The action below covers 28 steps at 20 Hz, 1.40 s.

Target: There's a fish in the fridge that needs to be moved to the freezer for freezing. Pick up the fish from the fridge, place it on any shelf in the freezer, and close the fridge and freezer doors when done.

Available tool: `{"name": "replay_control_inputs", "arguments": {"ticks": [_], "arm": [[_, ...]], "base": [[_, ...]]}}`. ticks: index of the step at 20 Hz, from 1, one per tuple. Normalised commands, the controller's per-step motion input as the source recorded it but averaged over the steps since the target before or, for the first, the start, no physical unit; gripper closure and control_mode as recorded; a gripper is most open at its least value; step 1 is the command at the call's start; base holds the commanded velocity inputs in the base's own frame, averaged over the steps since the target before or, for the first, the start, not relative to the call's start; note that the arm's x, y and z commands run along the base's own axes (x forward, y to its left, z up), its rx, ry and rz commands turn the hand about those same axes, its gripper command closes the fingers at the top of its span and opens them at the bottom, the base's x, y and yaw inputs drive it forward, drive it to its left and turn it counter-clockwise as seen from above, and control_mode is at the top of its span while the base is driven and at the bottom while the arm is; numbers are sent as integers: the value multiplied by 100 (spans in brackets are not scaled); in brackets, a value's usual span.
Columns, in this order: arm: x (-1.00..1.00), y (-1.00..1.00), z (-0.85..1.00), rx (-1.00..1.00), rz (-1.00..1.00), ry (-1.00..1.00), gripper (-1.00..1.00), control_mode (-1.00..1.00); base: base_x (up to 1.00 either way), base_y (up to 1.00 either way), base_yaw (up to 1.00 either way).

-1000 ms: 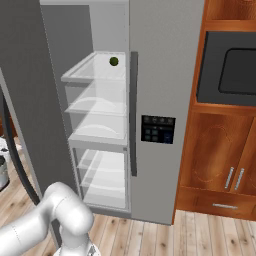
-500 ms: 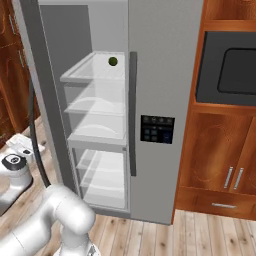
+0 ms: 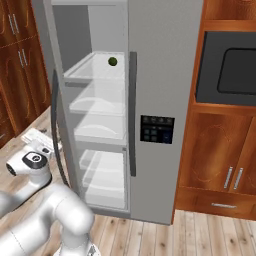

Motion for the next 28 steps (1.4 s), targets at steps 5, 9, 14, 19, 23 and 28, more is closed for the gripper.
{"name": "replay_control_inputs", "arguments": {"ticks": [5, 9, 14, 19, 23, 28], "arm": [[42, -89, 0, 18, 0, -2, -100, -100], [57, -91, 0, 19, 0, 0, -100, -100], [58, -92, 0, 20, 0, 0, -100, -100], [50, -79, 0, 18, 0, -1, -100, -100], [42, -67, 0, 14, 2, -8, -100, -100], [69, -48, 0, 10, 3, -13, -100, -100]], "base": [[0, 0, 0], [0, 0, 0], [0, 0, 0], [0, 0, 0], [0, 0, 0], [0, 0, 0]]}}
